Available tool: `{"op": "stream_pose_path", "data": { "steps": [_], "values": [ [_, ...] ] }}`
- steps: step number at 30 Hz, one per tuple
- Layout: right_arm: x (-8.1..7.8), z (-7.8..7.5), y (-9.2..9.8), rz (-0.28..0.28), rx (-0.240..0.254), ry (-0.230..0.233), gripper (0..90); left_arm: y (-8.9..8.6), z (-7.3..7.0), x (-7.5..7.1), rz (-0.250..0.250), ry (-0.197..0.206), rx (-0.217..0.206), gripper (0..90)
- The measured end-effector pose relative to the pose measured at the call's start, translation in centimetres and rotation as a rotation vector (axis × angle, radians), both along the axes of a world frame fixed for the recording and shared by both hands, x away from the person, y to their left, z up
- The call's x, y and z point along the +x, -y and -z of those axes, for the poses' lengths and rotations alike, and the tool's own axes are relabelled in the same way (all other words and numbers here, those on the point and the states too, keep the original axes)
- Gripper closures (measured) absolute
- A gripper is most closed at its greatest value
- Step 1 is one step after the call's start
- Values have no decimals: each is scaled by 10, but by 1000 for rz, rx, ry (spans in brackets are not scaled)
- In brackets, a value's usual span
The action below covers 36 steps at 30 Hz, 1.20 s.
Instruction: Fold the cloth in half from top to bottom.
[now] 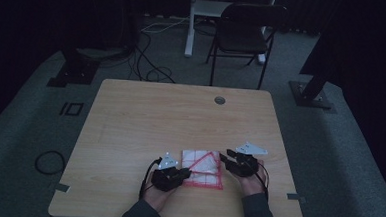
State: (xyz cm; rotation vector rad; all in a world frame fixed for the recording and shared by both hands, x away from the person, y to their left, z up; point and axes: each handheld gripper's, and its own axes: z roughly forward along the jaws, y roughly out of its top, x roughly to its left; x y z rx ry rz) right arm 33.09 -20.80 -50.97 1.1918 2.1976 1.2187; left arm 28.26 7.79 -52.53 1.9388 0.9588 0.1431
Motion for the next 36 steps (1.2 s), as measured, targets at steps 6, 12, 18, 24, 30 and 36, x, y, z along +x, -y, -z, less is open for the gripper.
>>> {"op": "stream_pose_path", "data": {
  "steps": [6, 12, 18, 24, 30, 36],
  "values": [
    [7, 2, -7, 0, -6, -4, 610, 2, 4, -7, 19, -7, 4, 807],
    [11, 2, -10, 9, -3, -8, 614, 2, 4, -15, 41, -3, -11, 783],
    [7, 1, -7, 6, -3, -2, 613, -4, -3, -20, 37, 28, -33, 732],
    [2, 3, -2, 7, -4, -4, 611, -11, -4, -19, 15, 37, -23, 724],
    [-2, 4, 3, 12, -2, -7, 609, -13, 6, -18, 7, 15, 24, 728],
    [-4, 6, 8, 21, 0, -10, 606, -20, 12, -21, -8, 15, 63, 733]
  ]
}}
